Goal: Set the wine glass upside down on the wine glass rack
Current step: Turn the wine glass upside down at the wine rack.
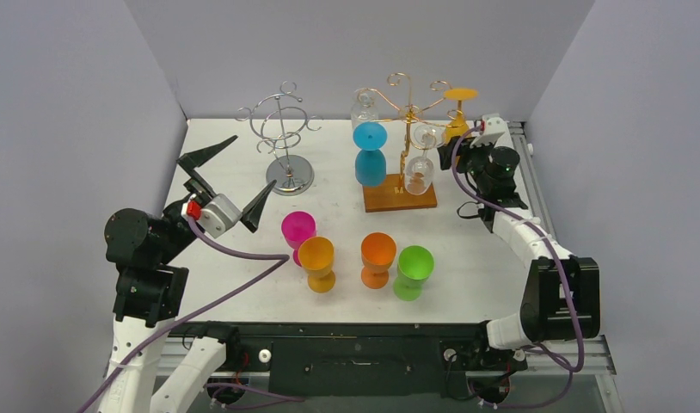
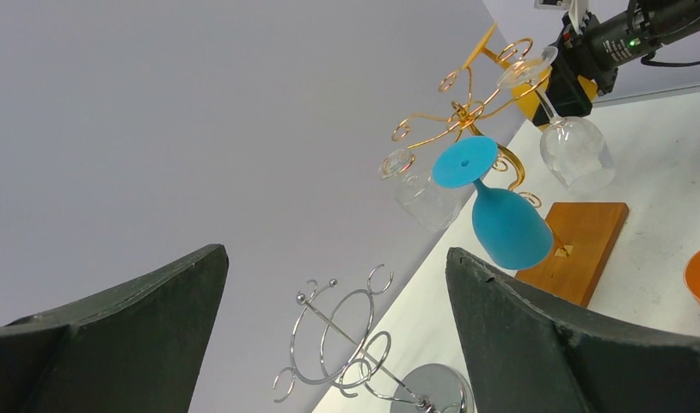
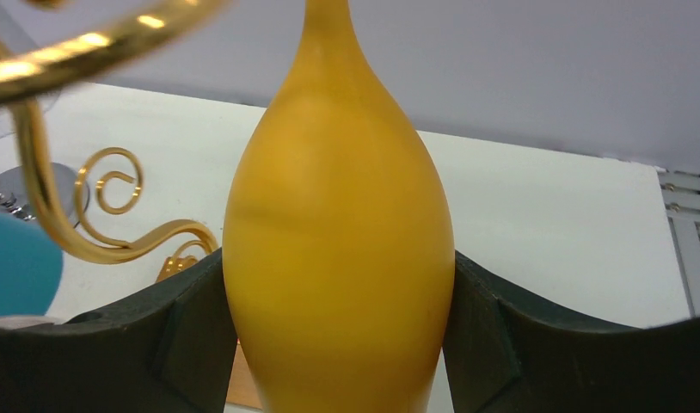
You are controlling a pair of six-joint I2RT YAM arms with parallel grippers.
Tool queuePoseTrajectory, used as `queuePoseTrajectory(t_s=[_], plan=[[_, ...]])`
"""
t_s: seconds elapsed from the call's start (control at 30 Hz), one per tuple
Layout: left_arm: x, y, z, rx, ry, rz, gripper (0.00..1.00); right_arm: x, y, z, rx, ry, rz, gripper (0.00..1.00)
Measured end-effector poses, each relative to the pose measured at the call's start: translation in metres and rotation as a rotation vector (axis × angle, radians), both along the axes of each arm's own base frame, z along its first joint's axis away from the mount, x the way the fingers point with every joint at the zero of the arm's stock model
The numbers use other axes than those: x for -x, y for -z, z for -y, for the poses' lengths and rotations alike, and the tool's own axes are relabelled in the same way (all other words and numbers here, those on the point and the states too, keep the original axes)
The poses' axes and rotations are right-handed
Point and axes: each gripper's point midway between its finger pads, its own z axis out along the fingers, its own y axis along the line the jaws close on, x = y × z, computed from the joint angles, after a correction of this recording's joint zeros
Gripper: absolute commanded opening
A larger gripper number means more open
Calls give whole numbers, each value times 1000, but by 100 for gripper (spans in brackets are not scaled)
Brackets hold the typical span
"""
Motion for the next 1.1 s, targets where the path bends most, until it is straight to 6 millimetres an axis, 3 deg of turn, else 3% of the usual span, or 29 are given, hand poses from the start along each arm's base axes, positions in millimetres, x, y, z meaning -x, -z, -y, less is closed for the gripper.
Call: queuePoseTrajectory(t_s=[0.17,0.47,1.1], plan=[[-1,1,-1,6,-4,-10,96,1,-6,-25,20,-65,36,46],[-2,1,-1,13,-8,-17,96,1,5,-34,58,-101,45,46],[-2,1,-1,23,-8,-28,96,27,12,-28,101,-98,101,42]])
